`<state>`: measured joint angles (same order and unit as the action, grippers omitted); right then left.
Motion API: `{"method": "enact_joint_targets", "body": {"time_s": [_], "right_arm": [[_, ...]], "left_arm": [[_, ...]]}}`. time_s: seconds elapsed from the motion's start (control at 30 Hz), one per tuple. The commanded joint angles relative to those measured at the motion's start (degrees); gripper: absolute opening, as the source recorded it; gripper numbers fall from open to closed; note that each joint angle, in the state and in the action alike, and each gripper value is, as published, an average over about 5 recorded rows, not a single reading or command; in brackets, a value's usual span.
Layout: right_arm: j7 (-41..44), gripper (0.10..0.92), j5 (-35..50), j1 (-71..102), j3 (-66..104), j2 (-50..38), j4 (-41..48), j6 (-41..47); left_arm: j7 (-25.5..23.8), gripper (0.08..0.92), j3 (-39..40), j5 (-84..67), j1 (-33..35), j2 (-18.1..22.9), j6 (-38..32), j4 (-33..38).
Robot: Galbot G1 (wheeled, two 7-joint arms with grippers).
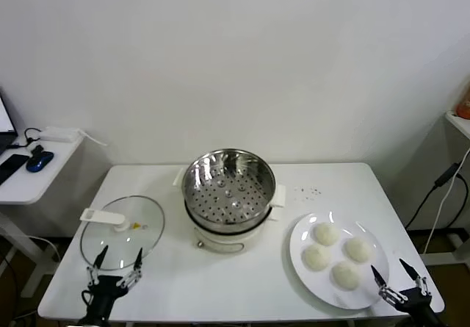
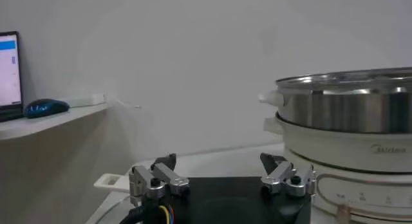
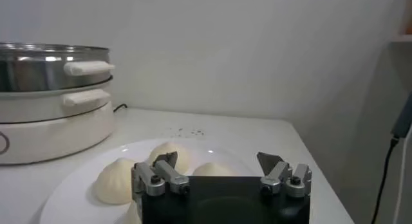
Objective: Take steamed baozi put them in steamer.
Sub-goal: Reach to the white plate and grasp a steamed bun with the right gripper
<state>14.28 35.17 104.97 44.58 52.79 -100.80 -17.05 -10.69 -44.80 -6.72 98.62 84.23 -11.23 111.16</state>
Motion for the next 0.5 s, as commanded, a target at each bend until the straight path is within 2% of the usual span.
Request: {"method": "enact_joint_targets", "body": {"time_s": [0.03, 0.23, 0.5], "right_arm": [[0.7, 0.823, -0.6, -0.5, 0.4, 0.0, -0.4, 0.7], [9.6, 0.823, -4.8, -5.5, 4.6, -4.8, -2.1, 7.7], [24.2, 0.823, -11.8, -18.2, 1.1, -18.4, 2.4, 17.1]], "left_arm": [[-0.4, 0.823, 0.1, -0.1, 0.0, 0.0, -0.5, 0.1], [-0.3, 0.823, 0.6, 1.0, -0.2, 0.0, -0.7, 0.0], [-0.2, 0.823, 1.2, 1.3, -1.3, 0.5, -0.9, -0.3]]}}
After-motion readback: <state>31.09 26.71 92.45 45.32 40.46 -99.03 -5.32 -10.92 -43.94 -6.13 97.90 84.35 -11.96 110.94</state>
